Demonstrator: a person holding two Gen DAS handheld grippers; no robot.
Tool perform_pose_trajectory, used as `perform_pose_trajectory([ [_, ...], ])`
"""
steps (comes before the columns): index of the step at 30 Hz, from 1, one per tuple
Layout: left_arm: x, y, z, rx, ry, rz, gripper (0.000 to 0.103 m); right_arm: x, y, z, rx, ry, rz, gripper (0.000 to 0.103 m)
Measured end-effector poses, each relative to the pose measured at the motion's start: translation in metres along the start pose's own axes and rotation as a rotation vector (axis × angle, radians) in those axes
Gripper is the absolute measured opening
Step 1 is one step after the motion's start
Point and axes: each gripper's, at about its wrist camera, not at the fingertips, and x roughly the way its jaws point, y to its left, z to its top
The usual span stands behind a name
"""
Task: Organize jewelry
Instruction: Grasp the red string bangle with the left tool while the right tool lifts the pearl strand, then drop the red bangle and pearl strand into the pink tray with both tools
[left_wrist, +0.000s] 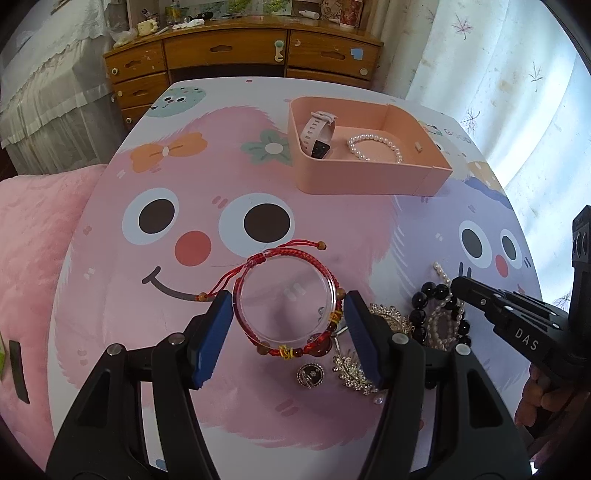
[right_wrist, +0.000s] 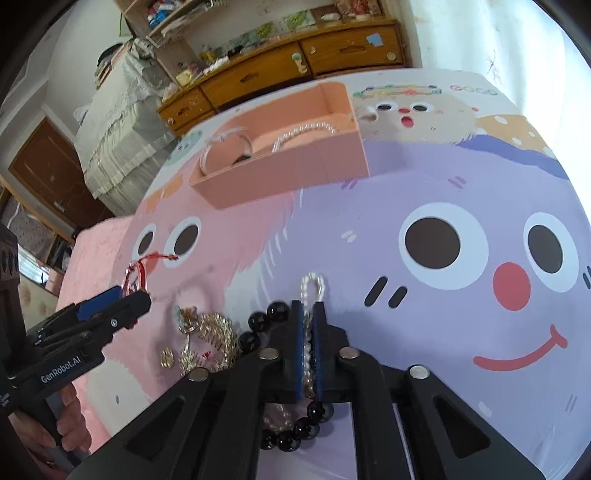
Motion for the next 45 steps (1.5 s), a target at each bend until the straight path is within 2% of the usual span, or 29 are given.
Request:
perform_pose_trajectory([
  [11, -0.014, -0.006, 0.015, 0.056, -0.026, -0.053, 0.059, -0.019, 0.001, 0.009, 0.062, -0.049, 0.014, 0.003],
  [18, -0.024, -0.009, 0.027, 0.099, -0.028, -0.103, 0.059, -0.050, 0.016, 0.024, 0.050, -0.112, 0.037, 0.003],
  [22, -0.033, -0.012, 0.036, 0.131, -0.037, -0.103, 0.059, -0.069, 0.026, 0.033, 0.045, -0.142, 0.048, 0.003],
  [32, -0.069, -0.026, 0.067, 0.256, -0.039, -0.134, 0.059, -0.129, 0.054, 0.067, 0.000, -0.249, 0.100, 0.003],
  [45, -0.118, -0.050, 0.117, 0.323, -0.050, -0.195, 0.059, -0.212, 0.085, 0.131, -0.058, -0.419, 0.133, 0.003],
])
